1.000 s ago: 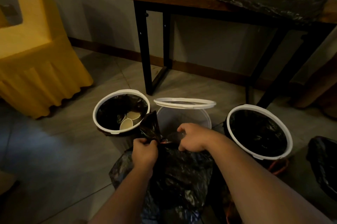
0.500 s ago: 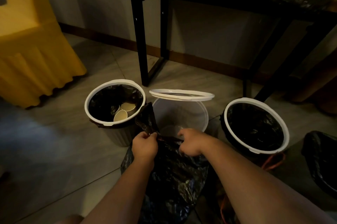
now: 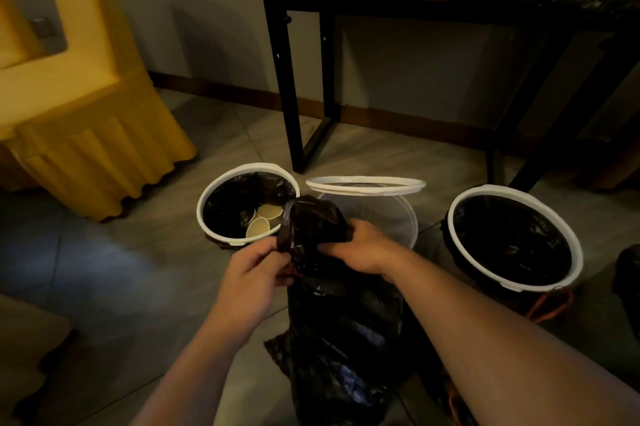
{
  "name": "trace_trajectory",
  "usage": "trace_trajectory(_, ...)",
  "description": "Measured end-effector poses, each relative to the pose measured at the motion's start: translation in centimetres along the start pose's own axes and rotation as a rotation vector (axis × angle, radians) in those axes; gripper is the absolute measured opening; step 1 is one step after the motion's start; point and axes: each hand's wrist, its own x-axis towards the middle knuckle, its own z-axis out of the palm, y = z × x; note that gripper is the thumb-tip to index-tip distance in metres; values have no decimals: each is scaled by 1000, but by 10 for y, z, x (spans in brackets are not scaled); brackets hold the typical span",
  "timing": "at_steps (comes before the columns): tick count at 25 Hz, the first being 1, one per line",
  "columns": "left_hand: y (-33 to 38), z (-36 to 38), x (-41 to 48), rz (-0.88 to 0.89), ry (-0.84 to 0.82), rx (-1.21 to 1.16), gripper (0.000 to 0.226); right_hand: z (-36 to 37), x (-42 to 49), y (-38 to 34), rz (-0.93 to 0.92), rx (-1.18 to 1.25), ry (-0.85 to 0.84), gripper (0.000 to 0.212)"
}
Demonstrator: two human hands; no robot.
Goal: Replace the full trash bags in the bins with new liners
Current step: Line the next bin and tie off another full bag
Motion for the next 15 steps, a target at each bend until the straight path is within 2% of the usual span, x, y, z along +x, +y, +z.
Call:
trace_trajectory(2,18,-21,-6,60,-24,-23,31,-1,-1,-5,-34,-32,25,44)
trace_trajectory(4,35,-46,-4,144,-6,12,44,-9,-4,-15,-58,-32,13,33)
trace_trajectory(6,47,-71,2,244,21,296,57,-21,-12,-27,-124,43,12,25)
trace_trajectory(7,53,-83,5,282,36,473,60,-28,-17,-33,-173,82,22,29)
trace_trajectory(9,62,-97,9,339,62,735,58,-41,-30,-42,-271,197,72,41)
trace_trajectory(11,70,-103,10,446,73,902,55,-55,-44,-47,-387,416,102,44)
trace_trajectory(13,76,-101,13,527,58,995,49,-67,-56,-48,-483,692,-3,45)
trace_trajectory(15,84,-93,16,477,105,1031,27,-78,-67,-49,-507,796,-88,45)
